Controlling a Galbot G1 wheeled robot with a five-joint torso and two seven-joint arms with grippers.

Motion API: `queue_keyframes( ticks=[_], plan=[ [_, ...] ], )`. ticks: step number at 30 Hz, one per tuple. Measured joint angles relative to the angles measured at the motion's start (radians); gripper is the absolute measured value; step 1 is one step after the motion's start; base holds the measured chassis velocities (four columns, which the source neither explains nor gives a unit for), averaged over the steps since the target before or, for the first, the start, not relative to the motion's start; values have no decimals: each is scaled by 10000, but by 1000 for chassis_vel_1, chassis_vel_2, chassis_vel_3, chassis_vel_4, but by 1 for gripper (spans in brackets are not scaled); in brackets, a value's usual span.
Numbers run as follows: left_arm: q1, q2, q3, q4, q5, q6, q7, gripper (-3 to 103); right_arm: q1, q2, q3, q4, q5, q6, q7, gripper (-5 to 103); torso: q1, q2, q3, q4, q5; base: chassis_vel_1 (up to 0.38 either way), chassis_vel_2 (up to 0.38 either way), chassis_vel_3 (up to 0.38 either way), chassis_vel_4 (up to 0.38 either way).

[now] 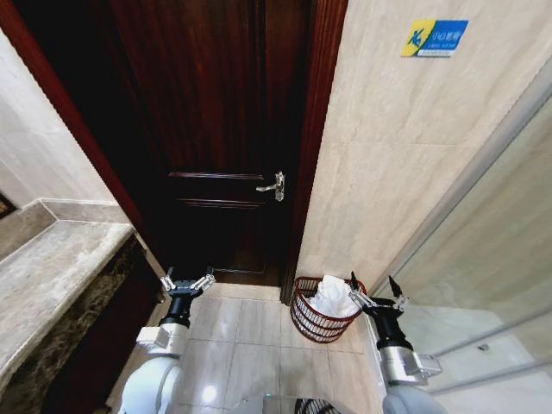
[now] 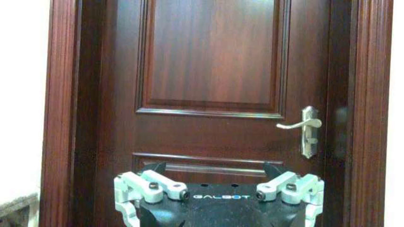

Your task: Discard the used towel into the hamper.

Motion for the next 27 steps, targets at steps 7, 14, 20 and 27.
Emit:
queue_keyframes(
  ticks=[7, 14, 20, 27],
  plan=[
    [-13, 1, -7, 39, 145, -92, -1, 100, 13, -2, 29, -11, -16, 103, -59, 100, -17, -41, -22, 0, 0, 0, 0, 0, 0],
    [-16, 2, -7, 42, 149, -98, 2, 100, 7, -3, 33, -11, -17, 113, -65, 100, -31, -70, -38, 0, 0, 0, 0, 0, 0],
    [-16, 2, -7, 47, 152, -103, 6, 100, 5, -2, 34, -11, -21, 119, -71, 100, -42, -94, -52, 0, 0, 0, 0, 0, 0],
    [-16, 2, -7, 48, 154, -105, 10, 100, 5, -2, 34, -11, -22, 124, -72, 100, -50, -112, -61, 0, 0, 0, 0, 0, 0]
  ],
)
